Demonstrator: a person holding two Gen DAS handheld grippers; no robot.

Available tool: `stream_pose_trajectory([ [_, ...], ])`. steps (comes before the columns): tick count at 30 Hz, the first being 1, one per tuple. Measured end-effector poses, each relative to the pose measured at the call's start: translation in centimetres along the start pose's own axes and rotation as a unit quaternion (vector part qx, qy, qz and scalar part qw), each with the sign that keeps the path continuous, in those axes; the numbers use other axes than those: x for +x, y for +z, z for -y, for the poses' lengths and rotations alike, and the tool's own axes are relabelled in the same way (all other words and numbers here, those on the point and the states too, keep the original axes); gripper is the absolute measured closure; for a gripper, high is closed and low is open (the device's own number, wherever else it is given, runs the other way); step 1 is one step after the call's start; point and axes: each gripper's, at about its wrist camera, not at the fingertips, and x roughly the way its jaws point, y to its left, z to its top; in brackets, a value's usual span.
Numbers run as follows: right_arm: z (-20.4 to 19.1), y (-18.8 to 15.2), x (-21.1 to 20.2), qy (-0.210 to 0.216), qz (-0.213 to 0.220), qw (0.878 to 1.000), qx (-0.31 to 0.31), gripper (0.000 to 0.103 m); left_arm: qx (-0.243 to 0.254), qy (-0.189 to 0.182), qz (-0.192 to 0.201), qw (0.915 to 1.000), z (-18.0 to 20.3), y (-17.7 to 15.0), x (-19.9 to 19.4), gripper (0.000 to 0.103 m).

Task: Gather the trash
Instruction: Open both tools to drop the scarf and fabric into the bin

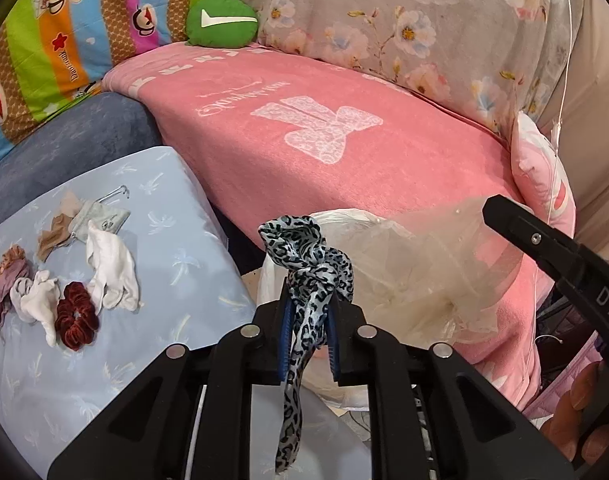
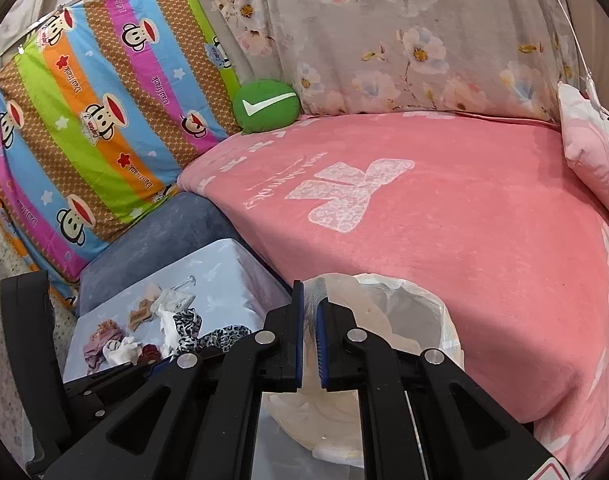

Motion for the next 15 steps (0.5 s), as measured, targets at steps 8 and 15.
stream_pose_trajectory([
  [8, 1.8, -0.1, 0.5, -0.011, -0.003, 1.000, 0.015, 0.081, 0.013, 0.011, 0.004, 0.9999, 1.5, 0.4, 0.9, 0.056],
  [15, 2.7, -0.2, 1.2, -0.010, -0.014, 1.000, 0.026, 0.066, 0.015, 0.018, 0.004, 0.9997, 1.9, 0.5, 1.3, 0.044],
])
